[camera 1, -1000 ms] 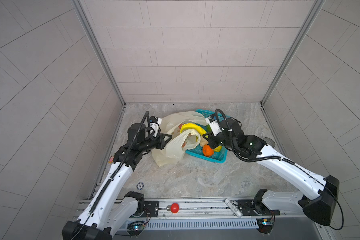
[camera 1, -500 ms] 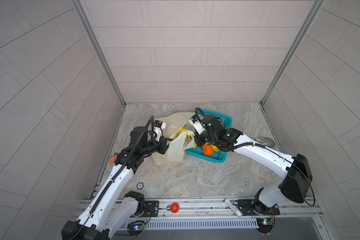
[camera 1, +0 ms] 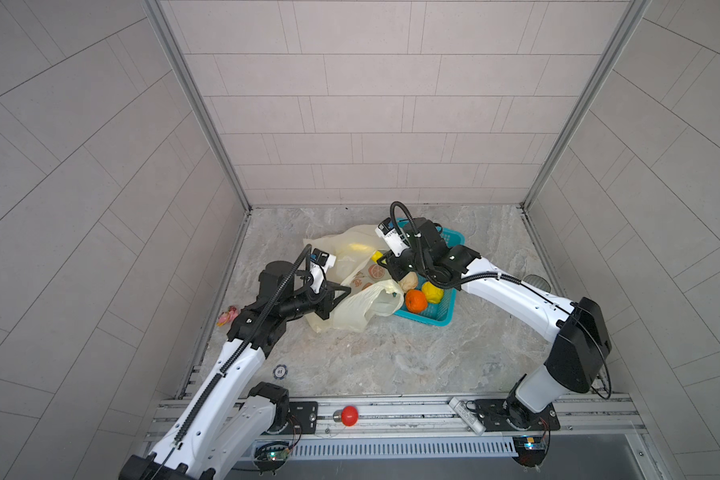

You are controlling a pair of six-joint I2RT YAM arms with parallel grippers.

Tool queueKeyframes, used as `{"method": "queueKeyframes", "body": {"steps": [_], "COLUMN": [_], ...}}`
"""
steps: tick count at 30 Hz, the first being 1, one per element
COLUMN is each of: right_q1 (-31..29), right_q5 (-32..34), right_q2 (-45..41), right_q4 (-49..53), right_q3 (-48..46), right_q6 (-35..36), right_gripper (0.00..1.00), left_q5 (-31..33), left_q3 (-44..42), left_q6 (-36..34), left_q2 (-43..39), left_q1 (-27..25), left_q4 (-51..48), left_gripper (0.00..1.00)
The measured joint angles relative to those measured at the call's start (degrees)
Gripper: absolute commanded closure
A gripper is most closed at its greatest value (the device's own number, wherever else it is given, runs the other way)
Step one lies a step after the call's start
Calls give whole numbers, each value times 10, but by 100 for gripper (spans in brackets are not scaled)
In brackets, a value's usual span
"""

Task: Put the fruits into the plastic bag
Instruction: 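Lower the banana into the bag and open the right gripper, then withdraw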

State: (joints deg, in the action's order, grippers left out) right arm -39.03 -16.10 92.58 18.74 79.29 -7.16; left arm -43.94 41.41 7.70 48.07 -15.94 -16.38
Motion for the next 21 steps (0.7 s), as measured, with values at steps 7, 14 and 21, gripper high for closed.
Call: {"method": "queueKeyframes", "body": {"steps": [7,14,21], "right_q1": [-42,-78,-74], "right_q5": [-5,-4,21], "right_q2": [25,82,99], "right_q4": [-18,-54,-86], "right_q3": [0,0,-23], "right_q6": [-3,-43,-76], "right_gripper": [88,74,45], "left_q5": [1,1,3], "left_q3": [-4,-10,-21], "left_q6": [-2,-2,-3], "left_q2": [-1,-1,-3], "left_q1": [-2,-4,-4], "left_q4": [14,29,42], "left_gripper": [100,100,100]}}
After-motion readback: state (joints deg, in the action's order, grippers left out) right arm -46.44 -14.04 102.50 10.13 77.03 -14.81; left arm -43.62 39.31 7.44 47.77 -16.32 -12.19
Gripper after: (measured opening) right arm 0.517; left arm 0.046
